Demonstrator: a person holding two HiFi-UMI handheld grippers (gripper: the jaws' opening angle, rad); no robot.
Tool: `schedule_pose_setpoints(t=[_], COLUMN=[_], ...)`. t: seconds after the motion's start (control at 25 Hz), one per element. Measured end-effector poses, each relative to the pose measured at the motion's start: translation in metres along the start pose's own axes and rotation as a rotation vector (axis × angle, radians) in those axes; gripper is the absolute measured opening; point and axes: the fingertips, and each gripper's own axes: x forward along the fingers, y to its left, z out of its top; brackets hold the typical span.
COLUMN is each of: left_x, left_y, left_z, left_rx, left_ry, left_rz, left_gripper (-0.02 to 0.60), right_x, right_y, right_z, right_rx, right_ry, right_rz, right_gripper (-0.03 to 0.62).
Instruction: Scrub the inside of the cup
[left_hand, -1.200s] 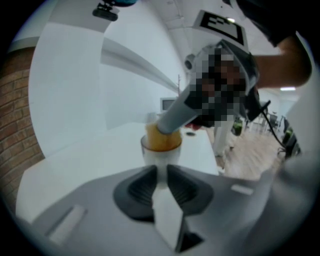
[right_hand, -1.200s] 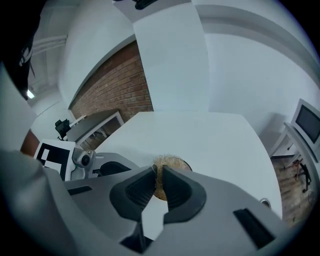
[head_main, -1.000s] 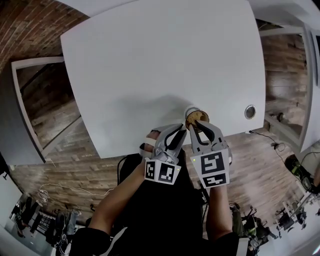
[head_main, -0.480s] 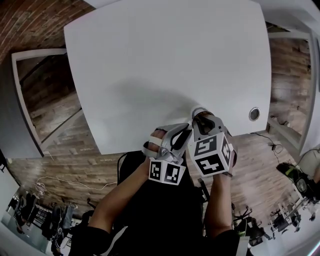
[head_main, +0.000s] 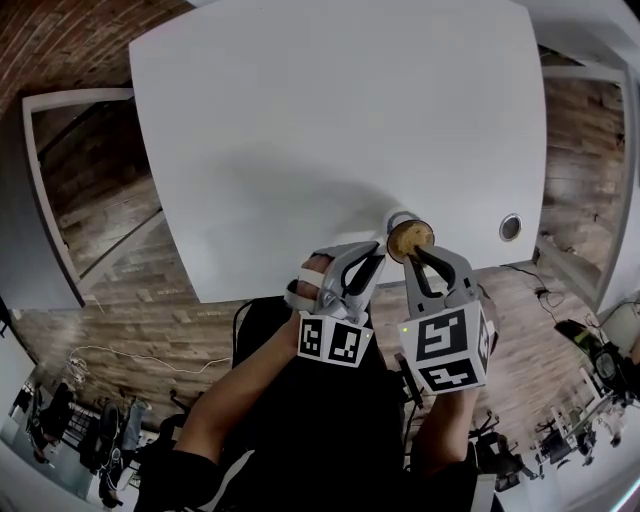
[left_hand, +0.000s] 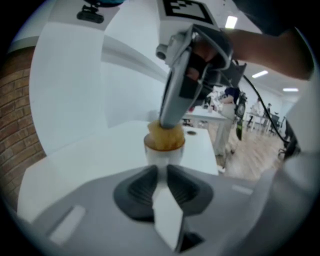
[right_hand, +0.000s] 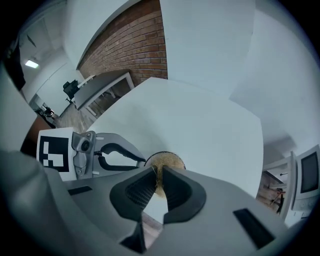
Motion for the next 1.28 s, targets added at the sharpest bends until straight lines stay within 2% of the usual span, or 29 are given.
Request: schedule_pose_setpoints(t=[0.16,0.48,0.92,1.08,1.28], left_x=[0.000,0.002,0.001,0.002,0.003], left_y=[0.002,0.000,0.000,-0.002,-0.001], left_z=[0.000,-0.001,-0.004,-0.003,-0.004], left_rx=[-0.006,-0.011,0.013,0.009,0.001], left_ry=[0.001,0.001,0.003,0.006,0.005], left_rz=[0.002,-0.002,0.009,0.009,0.011], left_gripper=[0.064,0.064,0.064,0.063,0.064], right_x=[0.010,0.043,0.064,0.060,0.027], right_y=[-0.005,-0.010,-0.003,-0.002,0.001], right_z=[-0.005,-0.016,-0.019,-0.019,-0.012], right_rx=[0.013,-0.057,-0.151,-0.132,-0.044], right_ry=[0.005,0.123,0.232,0.209,0.111], right_rz=[-0.029,-0.090,-0.075,-0.032,0.029], right_gripper=[0.029,0.029,0.028,0.026,0.026])
